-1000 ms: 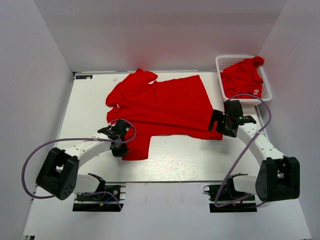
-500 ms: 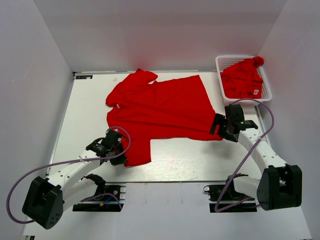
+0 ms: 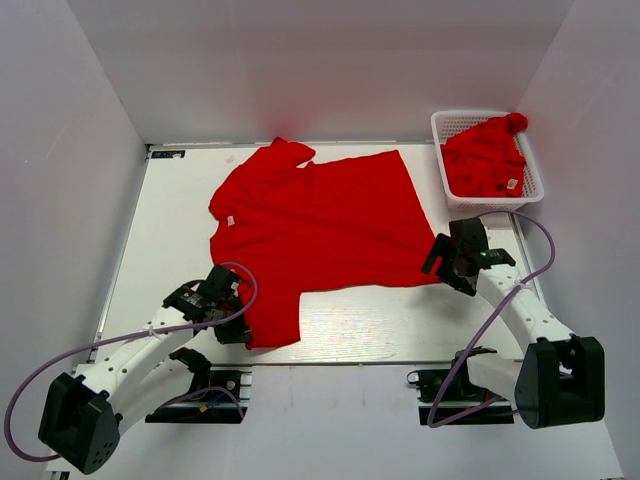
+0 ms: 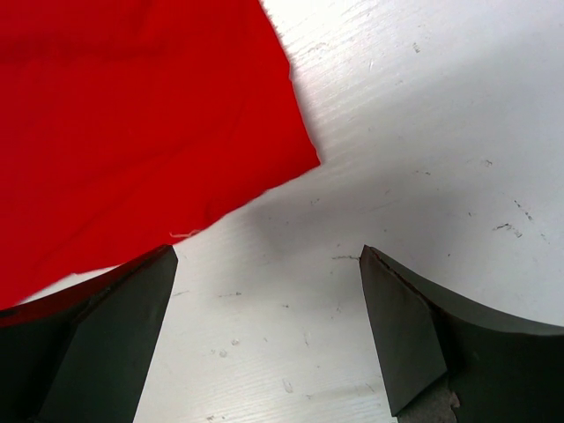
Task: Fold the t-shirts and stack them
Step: Grap the side of the flattened tshirt closest away from the robot with both arms
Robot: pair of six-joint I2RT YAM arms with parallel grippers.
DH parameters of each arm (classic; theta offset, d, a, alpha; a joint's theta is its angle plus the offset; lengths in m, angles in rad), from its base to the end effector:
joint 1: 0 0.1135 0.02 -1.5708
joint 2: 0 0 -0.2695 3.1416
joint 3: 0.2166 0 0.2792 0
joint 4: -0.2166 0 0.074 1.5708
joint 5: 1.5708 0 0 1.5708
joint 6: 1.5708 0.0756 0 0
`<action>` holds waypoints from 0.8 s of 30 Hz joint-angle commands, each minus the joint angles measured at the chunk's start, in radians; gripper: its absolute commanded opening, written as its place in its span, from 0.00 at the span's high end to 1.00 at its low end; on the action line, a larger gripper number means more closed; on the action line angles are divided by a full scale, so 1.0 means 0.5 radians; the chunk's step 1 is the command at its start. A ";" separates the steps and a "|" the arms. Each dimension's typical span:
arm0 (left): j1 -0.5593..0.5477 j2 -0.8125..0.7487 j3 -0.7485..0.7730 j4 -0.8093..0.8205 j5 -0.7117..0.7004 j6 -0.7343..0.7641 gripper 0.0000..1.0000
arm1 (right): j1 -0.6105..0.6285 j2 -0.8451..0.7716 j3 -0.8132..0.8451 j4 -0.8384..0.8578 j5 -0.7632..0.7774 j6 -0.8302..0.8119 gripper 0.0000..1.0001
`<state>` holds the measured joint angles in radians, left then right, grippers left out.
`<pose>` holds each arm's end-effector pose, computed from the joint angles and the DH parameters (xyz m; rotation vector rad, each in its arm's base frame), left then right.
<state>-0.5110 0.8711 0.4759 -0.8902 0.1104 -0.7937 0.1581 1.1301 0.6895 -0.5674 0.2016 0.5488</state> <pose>0.1383 -0.0871 0.1270 -0.3933 2.9305 -0.3877 0.2555 0.0254 0.1700 0.5673 2.4835 0.0132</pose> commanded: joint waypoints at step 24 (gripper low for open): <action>-0.009 -0.076 0.079 -0.085 0.018 -0.033 1.00 | -0.009 0.320 -0.118 0.386 0.183 0.249 0.10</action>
<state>-0.5125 0.8368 0.5037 -0.9344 0.1131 -0.8055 0.1581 1.2751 0.6365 -0.4229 0.2676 0.6552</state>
